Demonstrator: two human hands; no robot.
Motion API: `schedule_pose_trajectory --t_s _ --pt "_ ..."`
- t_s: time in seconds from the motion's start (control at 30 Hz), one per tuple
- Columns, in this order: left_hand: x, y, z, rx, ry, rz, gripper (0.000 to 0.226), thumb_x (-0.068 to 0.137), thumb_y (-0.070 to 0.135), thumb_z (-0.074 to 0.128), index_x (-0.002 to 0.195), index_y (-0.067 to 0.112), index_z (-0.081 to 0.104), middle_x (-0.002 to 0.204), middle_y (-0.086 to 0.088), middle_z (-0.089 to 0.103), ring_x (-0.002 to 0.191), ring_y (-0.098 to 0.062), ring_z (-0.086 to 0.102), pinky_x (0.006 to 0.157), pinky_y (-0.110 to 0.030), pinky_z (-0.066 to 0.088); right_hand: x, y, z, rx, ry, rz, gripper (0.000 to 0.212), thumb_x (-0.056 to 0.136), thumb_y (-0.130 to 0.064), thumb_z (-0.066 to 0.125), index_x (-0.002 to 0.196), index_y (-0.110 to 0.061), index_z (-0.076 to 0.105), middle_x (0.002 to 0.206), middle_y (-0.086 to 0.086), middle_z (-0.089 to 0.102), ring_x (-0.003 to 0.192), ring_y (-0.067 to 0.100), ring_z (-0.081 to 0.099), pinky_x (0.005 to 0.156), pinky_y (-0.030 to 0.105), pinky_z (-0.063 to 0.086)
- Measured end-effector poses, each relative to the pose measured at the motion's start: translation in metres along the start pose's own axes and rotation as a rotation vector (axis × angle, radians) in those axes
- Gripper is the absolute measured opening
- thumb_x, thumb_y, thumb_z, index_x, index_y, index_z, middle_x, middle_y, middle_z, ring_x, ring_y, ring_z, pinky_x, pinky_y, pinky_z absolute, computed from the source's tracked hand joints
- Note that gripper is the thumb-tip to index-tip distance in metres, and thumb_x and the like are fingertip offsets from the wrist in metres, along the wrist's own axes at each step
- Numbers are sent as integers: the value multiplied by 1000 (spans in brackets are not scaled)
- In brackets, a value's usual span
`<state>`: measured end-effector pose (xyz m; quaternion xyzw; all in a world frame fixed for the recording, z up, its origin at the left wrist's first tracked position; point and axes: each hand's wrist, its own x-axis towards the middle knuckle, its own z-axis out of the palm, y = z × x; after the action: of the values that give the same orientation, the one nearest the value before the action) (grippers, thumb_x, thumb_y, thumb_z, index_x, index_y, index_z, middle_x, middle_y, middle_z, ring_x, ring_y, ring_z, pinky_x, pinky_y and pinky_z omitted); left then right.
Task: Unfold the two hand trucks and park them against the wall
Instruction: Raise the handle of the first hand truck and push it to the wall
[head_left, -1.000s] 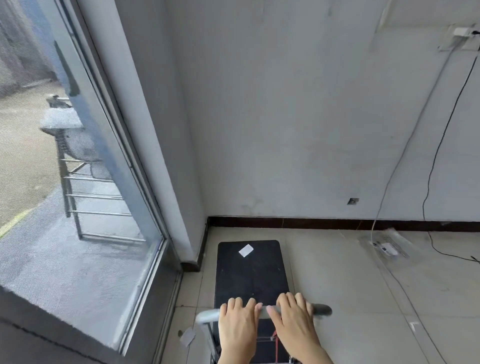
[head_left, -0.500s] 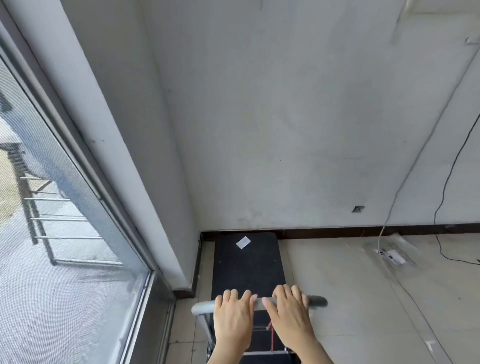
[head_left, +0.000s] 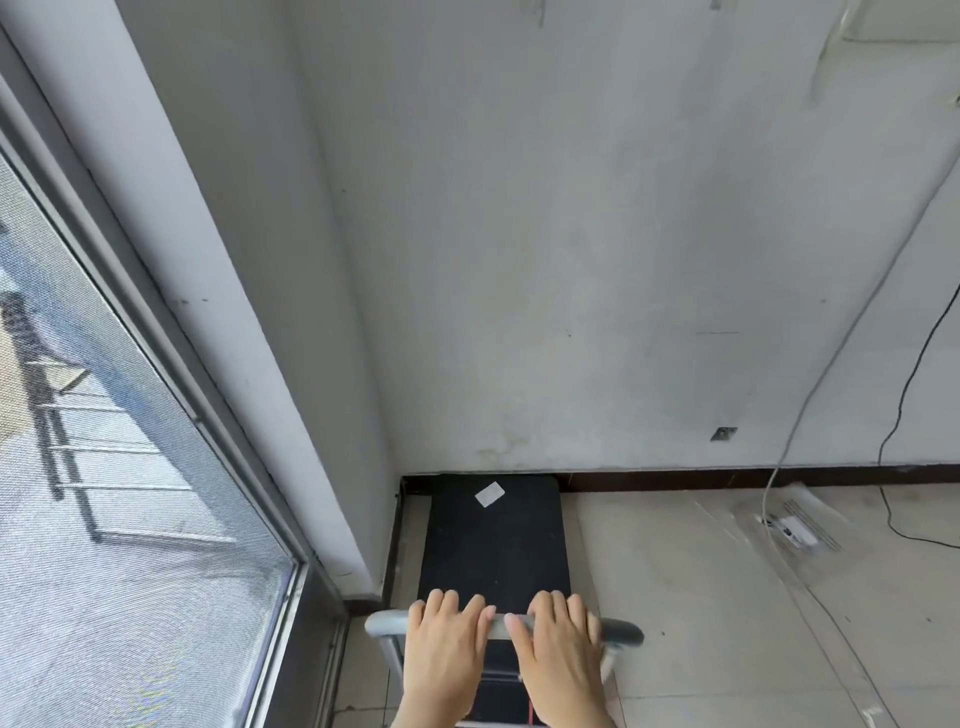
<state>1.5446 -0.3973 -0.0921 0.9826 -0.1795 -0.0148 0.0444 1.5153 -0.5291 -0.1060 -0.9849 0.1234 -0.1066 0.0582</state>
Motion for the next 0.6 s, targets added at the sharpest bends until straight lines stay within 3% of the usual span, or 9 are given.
schedule_pose_trajectory --t_s 0.07,0.13,0.2,0.33,0.4,0.47,0.53,0.6 --pt "1 -5 -2 5 -40 -17 36 103 36 16 113 30 50 108 7 54 102 -15 47 96 -32 32 -1 -4 0 -3 2 -7 35 81 -49 33 61 -26 50 58 -5 55 57 16 50 56 34 48" --pt "0 -6 -3 -52 -45 -10 37 96 36 28 84 28 62 77 6 58 73 -16 54 73 -35 47 -2 -4 1 8 -48 -1 42 87 -50 26 61 -27 49 57 -4 54 56 15 49 54 33 48" --pt "-3 -7 8 3 53 16 35 87 37 35 65 27 60 57 6 52 54 -16 51 54 -33 48 -2 0 3 8 -104 -9 52 91 -51 15 60 -28 49 56 -4 54 54 15 49 52 32 48" --pt "-3 2 6 17 52 11 37 82 39 39 57 24 61 50 2 51 48 -20 53 58 -35 36 1 6 -9 9 -261 -29 30 73 -51 38 60 -28 51 54 -1 54 53 15 52 49 33 48" --pt "-3 8 -7 -6 -39 1 39 89 40 37 69 23 66 62 1 61 62 -22 60 69 -37 41 2 8 -29 24 -386 -66 30 80 -46 38 80 -23 58 76 0 62 74 21 58 67 43 51" --pt "-6 14 -24 12 -36 -22 36 98 41 33 92 22 63 86 1 66 88 -24 61 82 -38 41 3 11 -42 31 -426 -65 39 92 -44 31 114 -20 52 112 4 58 107 25 49 95 43 38" --pt "-11 22 -46 53 17 4 32 101 38 32 103 20 59 99 0 64 99 -25 58 85 -36 39 0 11 -65 77 -505 -52 42 94 -43 30 122 -17 49 122 6 54 114 24 45 99 39 36" --pt "-22 31 -75 138 2 52 22 101 29 39 110 18 56 108 -1 62 103 -25 55 85 -35 40 -7 10 -96 103 -497 -75 40 96 -41 30 119 -15 50 121 8 53 112 24 46 93 39 39"
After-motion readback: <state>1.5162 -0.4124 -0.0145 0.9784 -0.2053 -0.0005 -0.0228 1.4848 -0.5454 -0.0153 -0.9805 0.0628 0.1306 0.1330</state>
